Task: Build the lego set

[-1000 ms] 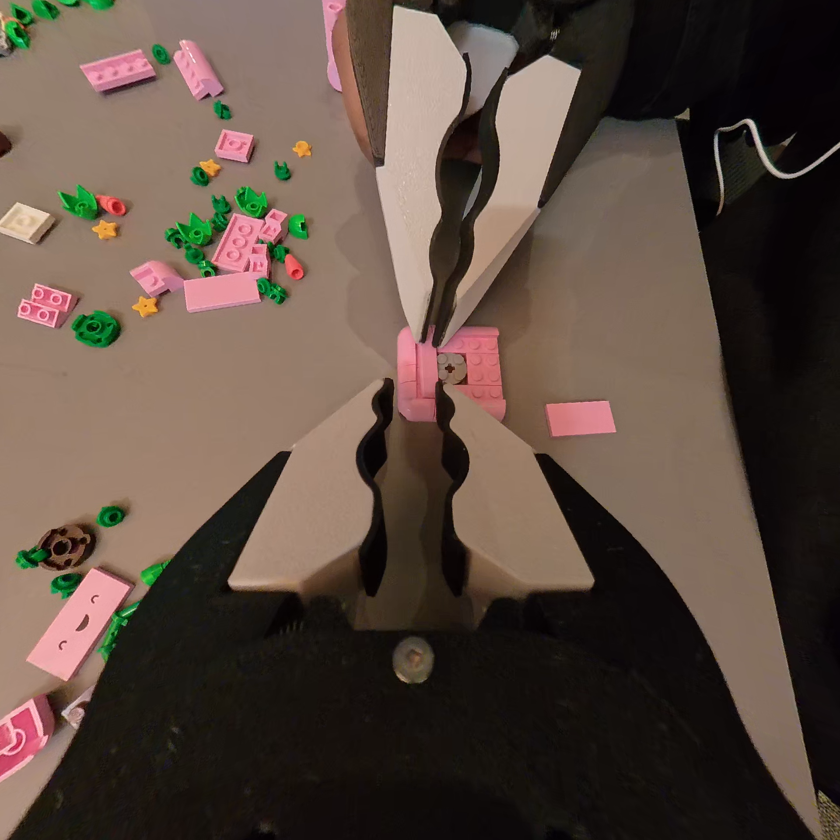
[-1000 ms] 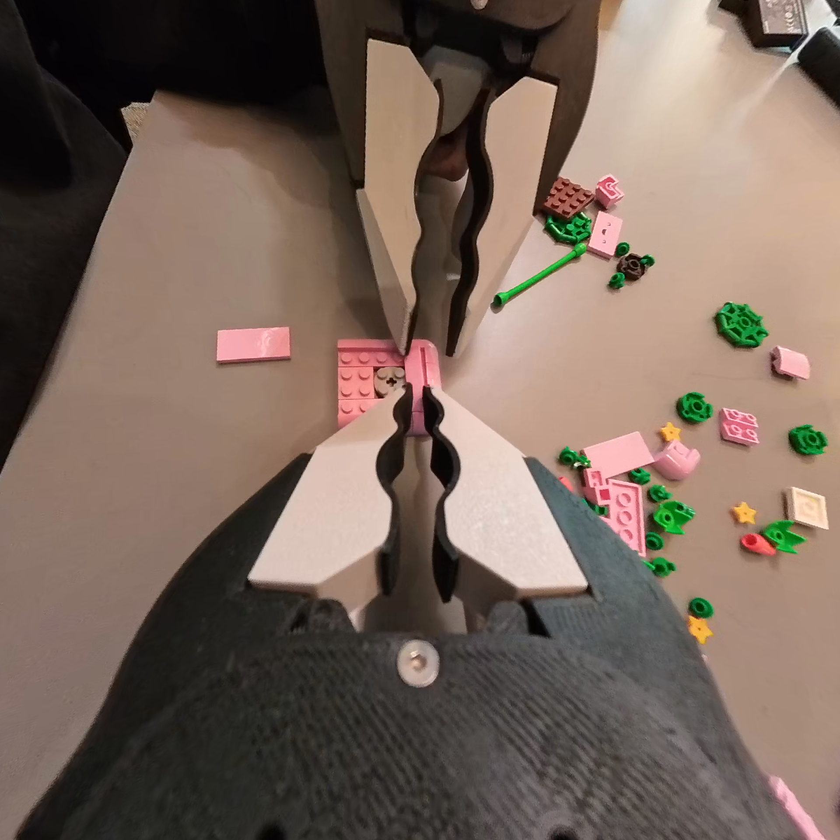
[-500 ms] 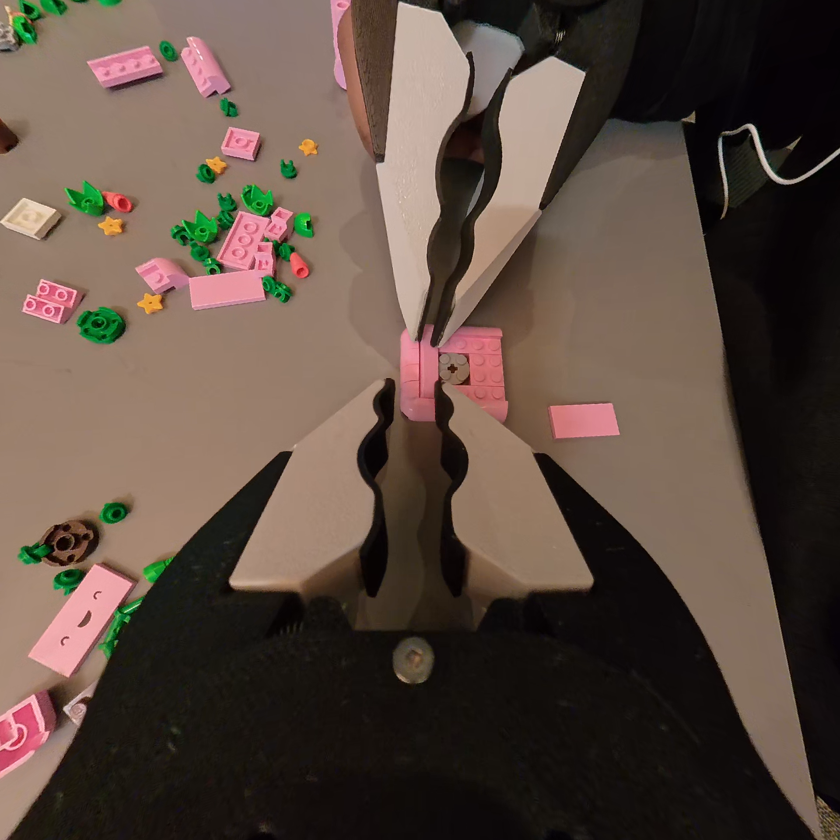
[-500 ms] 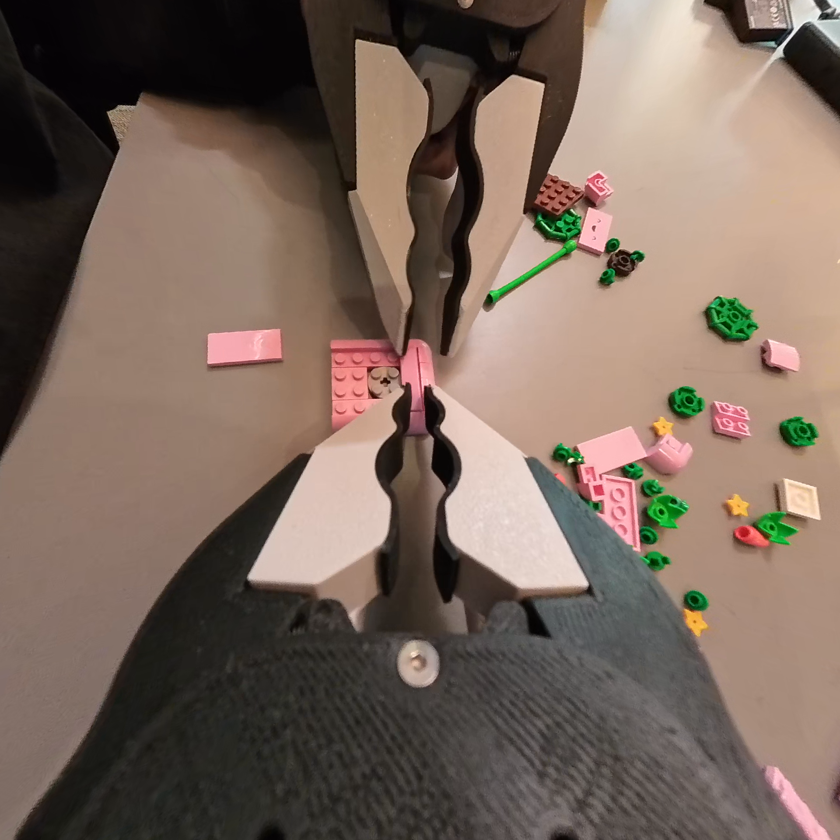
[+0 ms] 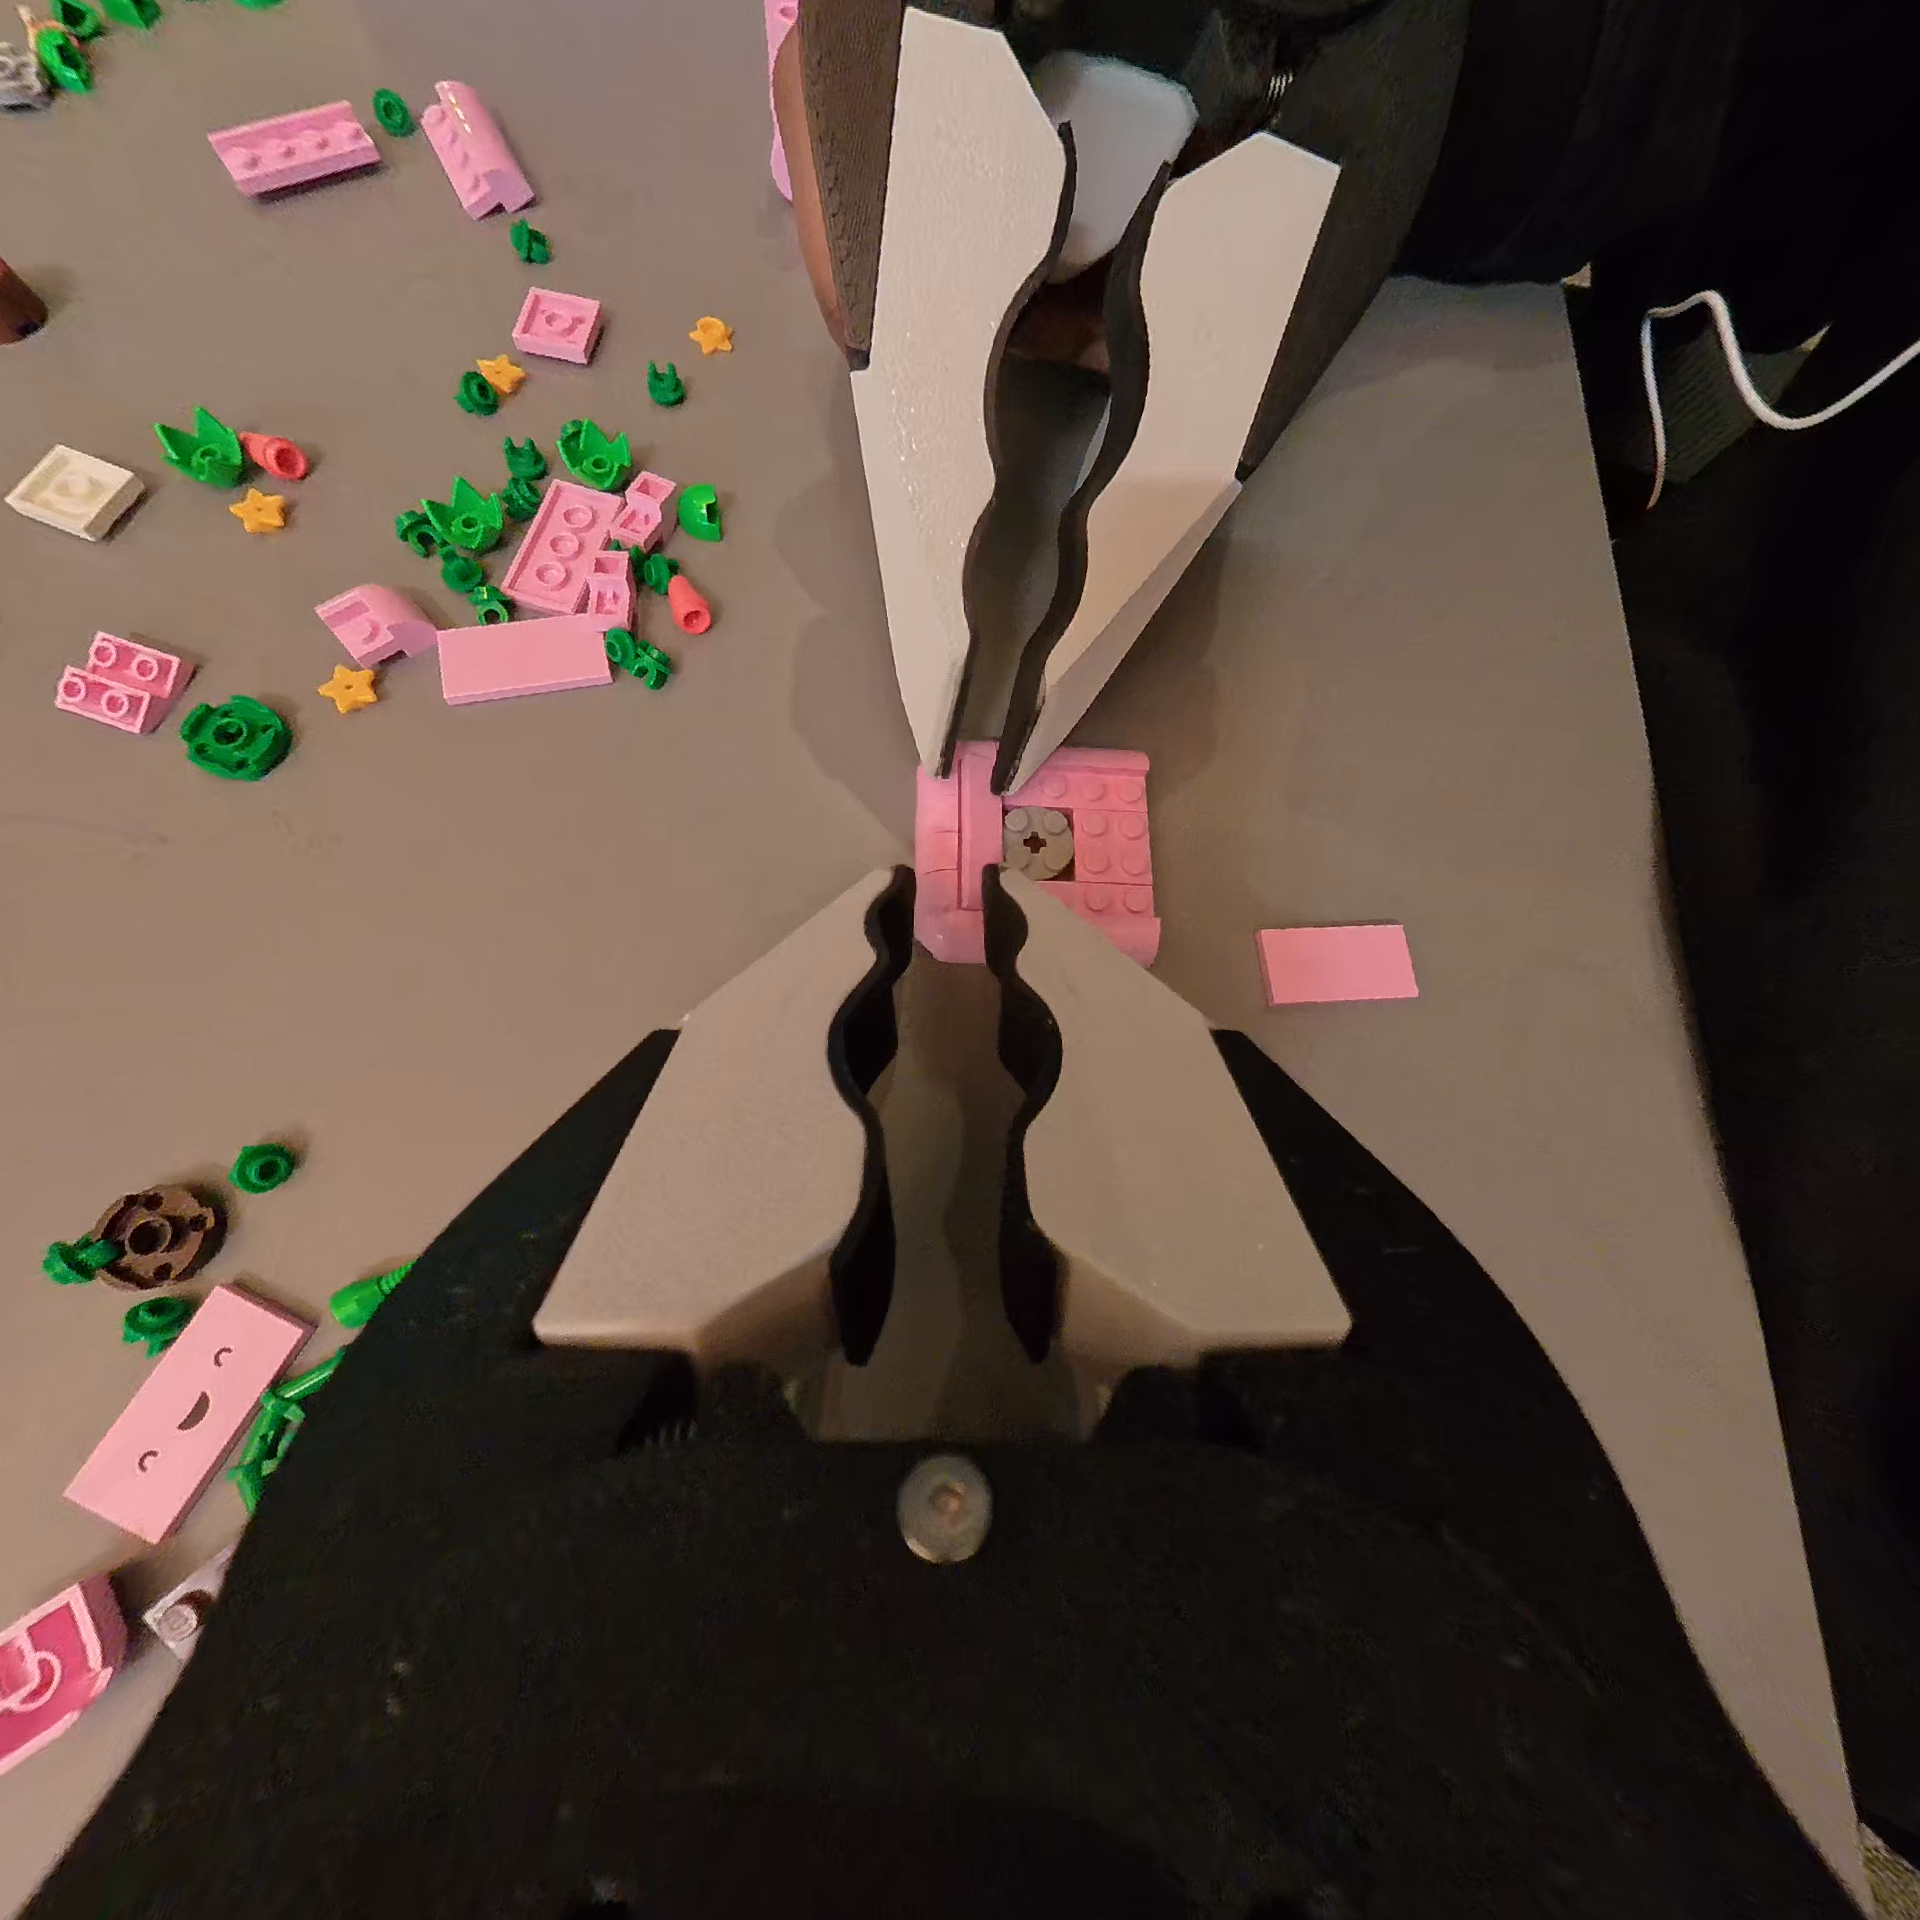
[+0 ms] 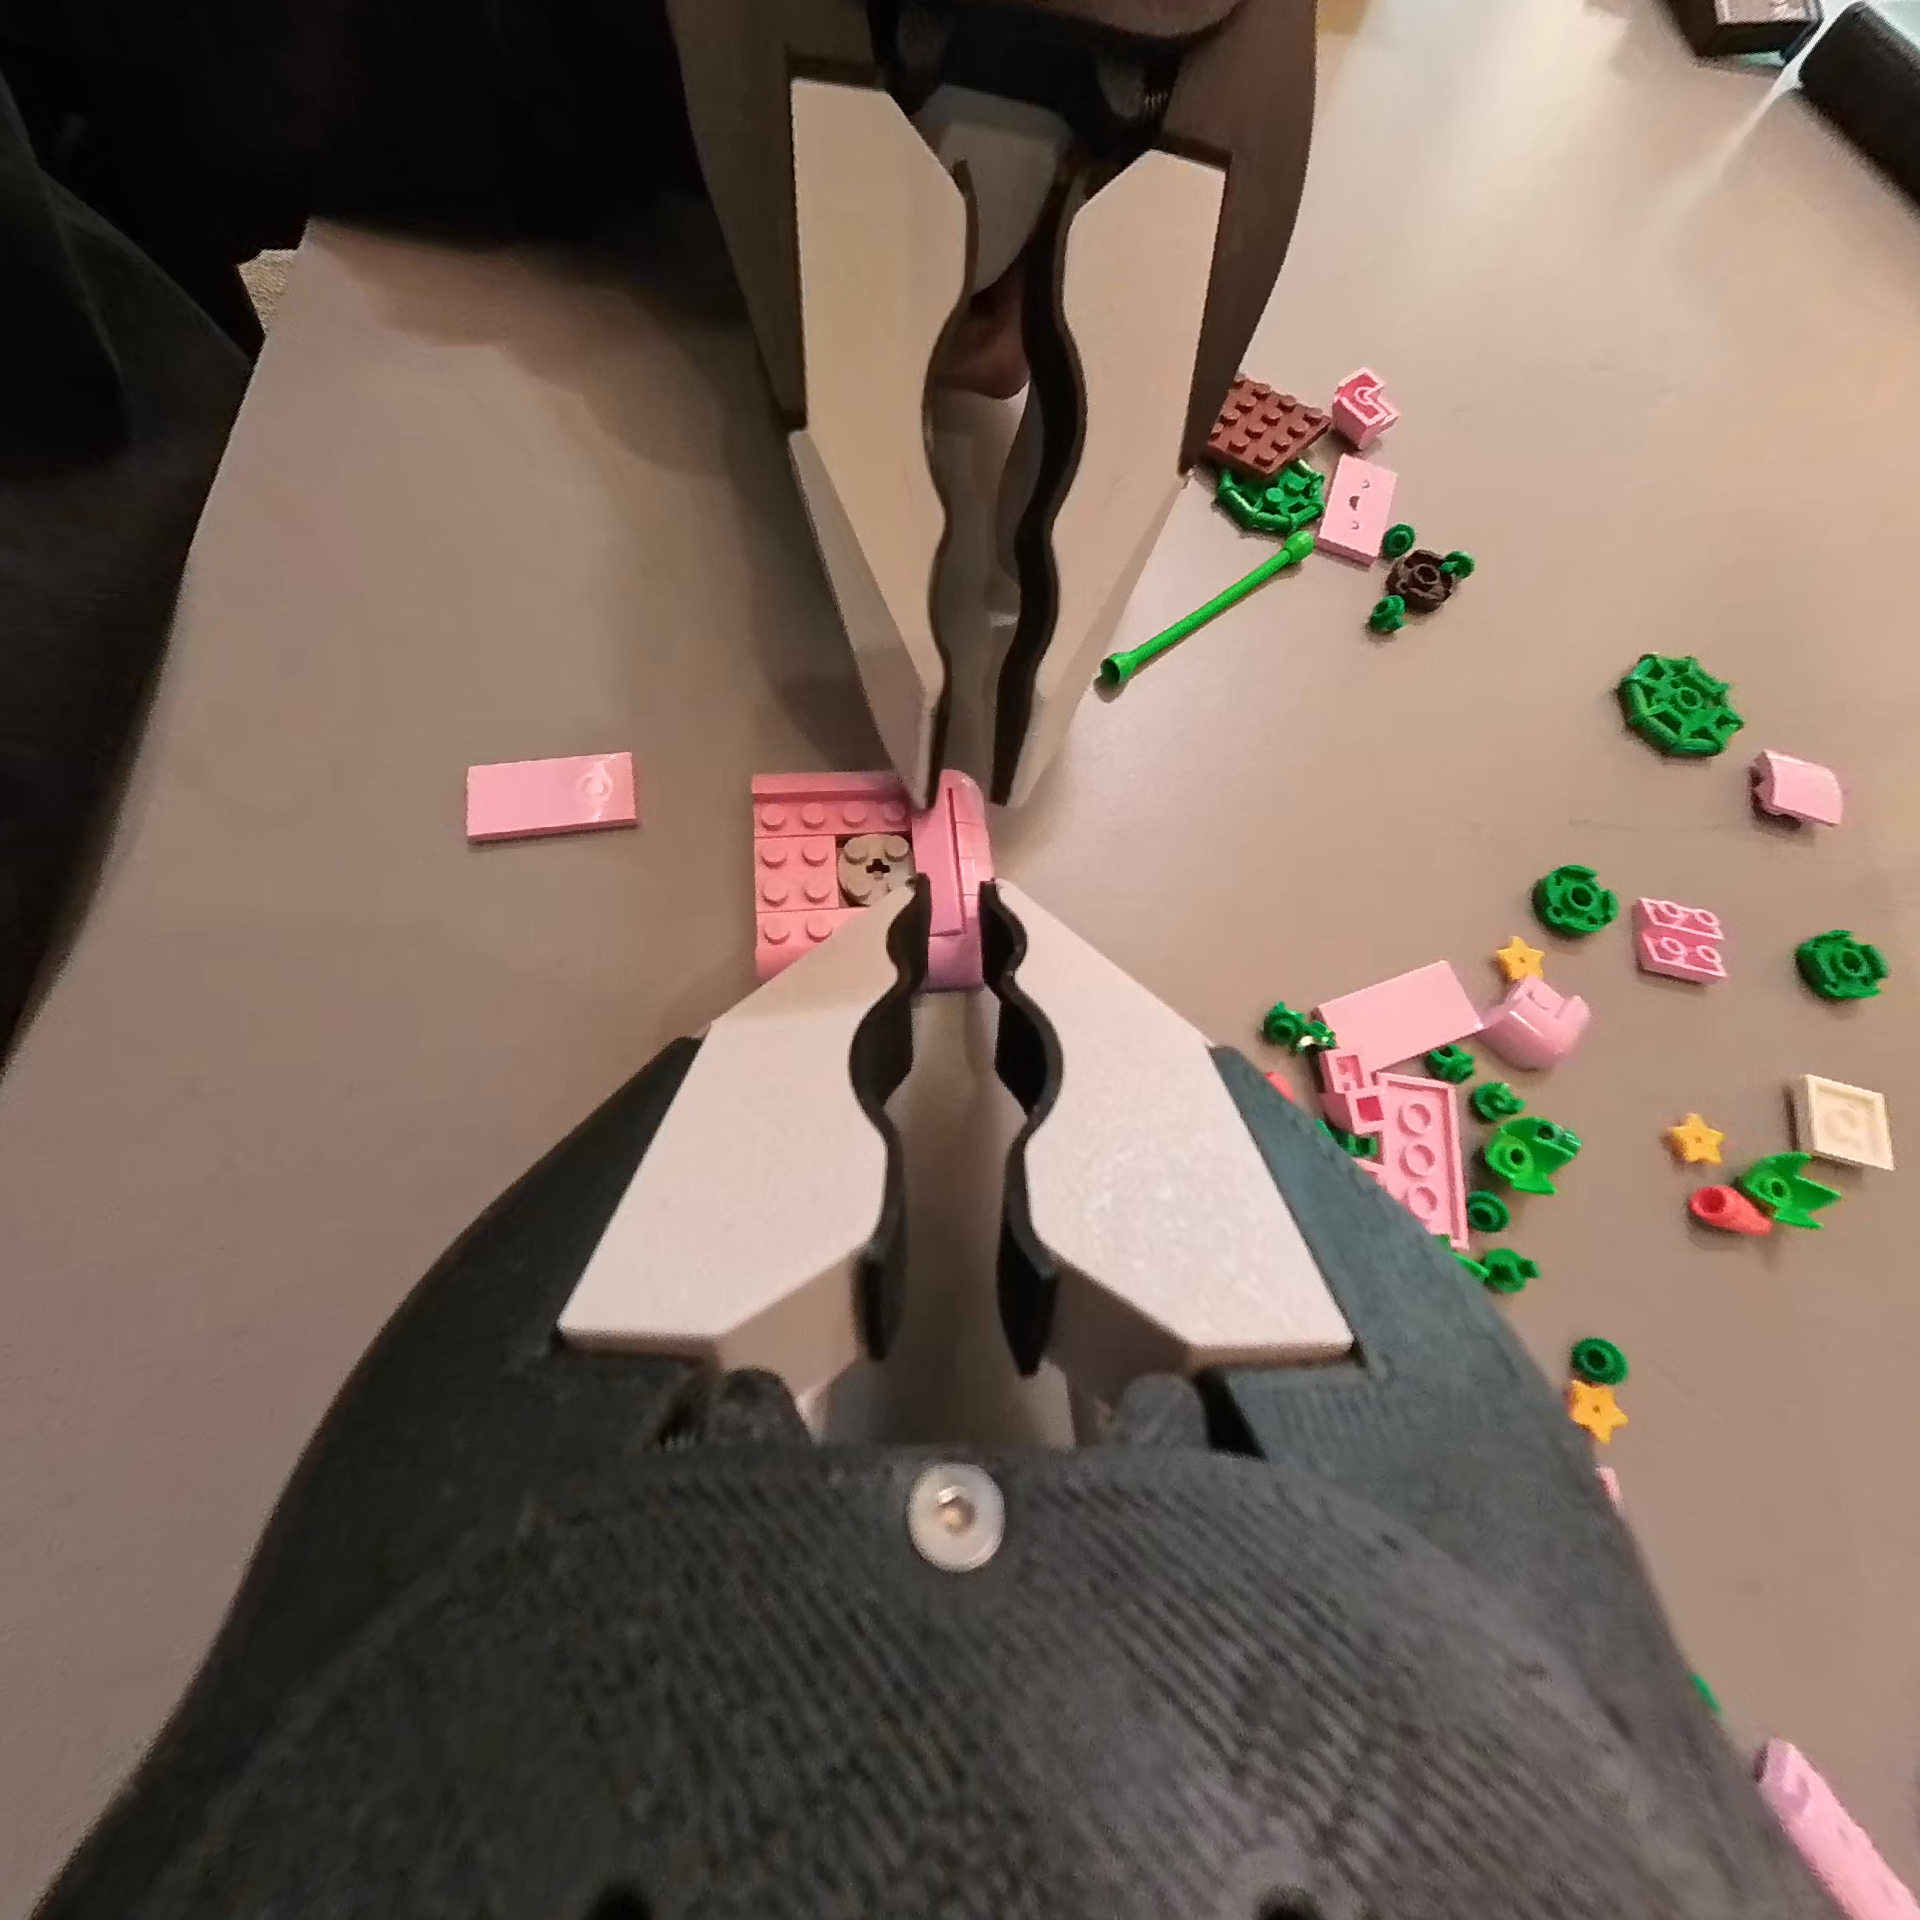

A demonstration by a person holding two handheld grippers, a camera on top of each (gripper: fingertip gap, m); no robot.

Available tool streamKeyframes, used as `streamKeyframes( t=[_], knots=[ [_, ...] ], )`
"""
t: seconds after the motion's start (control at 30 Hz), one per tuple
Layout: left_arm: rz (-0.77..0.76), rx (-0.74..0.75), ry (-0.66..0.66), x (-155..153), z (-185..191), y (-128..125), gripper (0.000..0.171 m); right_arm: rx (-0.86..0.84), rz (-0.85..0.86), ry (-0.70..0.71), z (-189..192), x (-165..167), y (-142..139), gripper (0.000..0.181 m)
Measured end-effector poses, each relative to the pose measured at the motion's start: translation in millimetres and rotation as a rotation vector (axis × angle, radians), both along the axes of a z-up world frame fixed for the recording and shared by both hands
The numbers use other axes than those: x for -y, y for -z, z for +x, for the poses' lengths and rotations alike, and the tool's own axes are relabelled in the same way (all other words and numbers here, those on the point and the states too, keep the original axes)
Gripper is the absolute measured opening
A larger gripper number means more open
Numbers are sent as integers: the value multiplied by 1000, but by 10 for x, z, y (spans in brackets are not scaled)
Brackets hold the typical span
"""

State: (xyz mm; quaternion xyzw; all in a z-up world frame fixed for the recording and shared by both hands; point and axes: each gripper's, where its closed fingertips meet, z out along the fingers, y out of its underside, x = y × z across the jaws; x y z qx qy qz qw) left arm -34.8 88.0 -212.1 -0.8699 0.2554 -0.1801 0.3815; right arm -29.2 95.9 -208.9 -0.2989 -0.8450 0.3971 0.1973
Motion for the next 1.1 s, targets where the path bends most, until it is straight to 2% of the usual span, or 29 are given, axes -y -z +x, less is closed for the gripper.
streamKeyframes(
  t=[0.17,0.37,0.6,0.93,1.1],
  knots=[
    [-4,2,-5,-5,-6,4,8,10,-8,9,-9,-11,2,7],
    [-17,9,-12,-10,-15,14,14,61,-53,44,-32,-38,8,12],
    [-83,70,-24,13,-11,44,13,251,-211,102,-27,-44,44,16],
    [-139,150,-53,15,-7,50,14,332,-294,139,-35,-42,51,14],
    [-122,121,-59,11,-7,54,14,322,-284,148,-37,-38,56,15]
  ],
)
